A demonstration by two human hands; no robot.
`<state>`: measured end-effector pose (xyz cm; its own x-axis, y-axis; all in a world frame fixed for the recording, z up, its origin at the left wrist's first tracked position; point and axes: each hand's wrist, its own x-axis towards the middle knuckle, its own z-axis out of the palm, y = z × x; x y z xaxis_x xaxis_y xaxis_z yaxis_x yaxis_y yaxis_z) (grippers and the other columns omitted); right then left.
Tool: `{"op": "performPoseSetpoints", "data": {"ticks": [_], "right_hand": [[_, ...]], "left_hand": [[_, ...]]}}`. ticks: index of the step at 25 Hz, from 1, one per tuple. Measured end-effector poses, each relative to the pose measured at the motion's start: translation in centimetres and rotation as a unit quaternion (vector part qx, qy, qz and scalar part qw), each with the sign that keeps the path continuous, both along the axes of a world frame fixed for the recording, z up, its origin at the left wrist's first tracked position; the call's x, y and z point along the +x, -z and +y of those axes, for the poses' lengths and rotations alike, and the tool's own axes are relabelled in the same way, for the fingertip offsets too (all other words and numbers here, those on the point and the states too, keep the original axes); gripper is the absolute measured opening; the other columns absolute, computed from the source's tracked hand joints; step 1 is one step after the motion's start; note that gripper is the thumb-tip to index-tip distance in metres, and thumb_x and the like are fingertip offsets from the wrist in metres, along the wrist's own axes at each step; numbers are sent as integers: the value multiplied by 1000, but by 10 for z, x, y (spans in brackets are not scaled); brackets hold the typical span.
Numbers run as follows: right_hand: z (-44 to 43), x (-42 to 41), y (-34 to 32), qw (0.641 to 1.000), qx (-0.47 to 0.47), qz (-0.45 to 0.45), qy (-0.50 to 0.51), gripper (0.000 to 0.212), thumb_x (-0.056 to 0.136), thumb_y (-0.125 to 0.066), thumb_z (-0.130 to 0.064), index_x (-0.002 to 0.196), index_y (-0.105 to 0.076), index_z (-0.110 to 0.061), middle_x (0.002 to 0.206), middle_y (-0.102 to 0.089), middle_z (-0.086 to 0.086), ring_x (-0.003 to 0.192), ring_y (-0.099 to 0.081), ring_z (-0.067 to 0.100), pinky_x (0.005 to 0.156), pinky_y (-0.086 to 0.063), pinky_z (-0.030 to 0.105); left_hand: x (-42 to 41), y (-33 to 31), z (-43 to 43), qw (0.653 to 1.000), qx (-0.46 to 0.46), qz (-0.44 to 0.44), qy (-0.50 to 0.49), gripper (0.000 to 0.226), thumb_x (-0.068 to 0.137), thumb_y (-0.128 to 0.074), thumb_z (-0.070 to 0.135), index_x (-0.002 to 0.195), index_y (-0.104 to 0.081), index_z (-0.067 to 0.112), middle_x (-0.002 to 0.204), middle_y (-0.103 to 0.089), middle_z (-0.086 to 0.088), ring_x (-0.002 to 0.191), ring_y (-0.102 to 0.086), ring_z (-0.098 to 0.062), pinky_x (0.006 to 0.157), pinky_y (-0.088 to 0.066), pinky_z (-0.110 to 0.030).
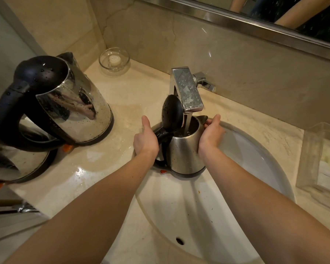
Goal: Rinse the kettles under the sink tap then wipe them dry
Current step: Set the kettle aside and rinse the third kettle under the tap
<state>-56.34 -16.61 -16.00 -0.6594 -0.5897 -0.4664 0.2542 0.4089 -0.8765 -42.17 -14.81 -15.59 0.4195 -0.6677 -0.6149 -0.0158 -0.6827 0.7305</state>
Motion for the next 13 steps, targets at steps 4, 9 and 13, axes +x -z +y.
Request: {"op": "performPoseSetpoints", "data": {"ticks": [4, 9, 13], "right_hand": [[0, 0, 1, 1000, 0, 3, -2, 49, 104, -31, -43, 71, -63, -24, 78, -64, -6, 77, -57, 13, 79, -38, 31], [1, 0, 0, 1000, -2, 2, -3, 49, 104, -31, -43, 72, -64, -24, 78, -65, -6, 77, -57, 11, 79, -39, 31], [2, 1, -1, 1000, 0, 1, -4, 49, 105, -31, -43, 73, -63, -24, 78, -64, -6, 76, -56, 10, 77, -38, 31]], "left_hand": [[0, 0, -1, 1000, 1, 4, -2, 107, 54, -7, 96, 104, -60, 18, 113, -71, -21, 106, -68, -41, 98, -52, -55], [1, 3, -1, 1000, 2, -2, 0, 91, 73, -12, 92, 104, -56, 18, 113, -70, -21, 106, -68, -40, 98, -52, -55], [0, 2, -1, 1000, 0, 2, -2, 97, 64, -10, 94, 100, -59, 19, 110, -71, -20, 105, -68, -40, 98, -53, -55]]}}
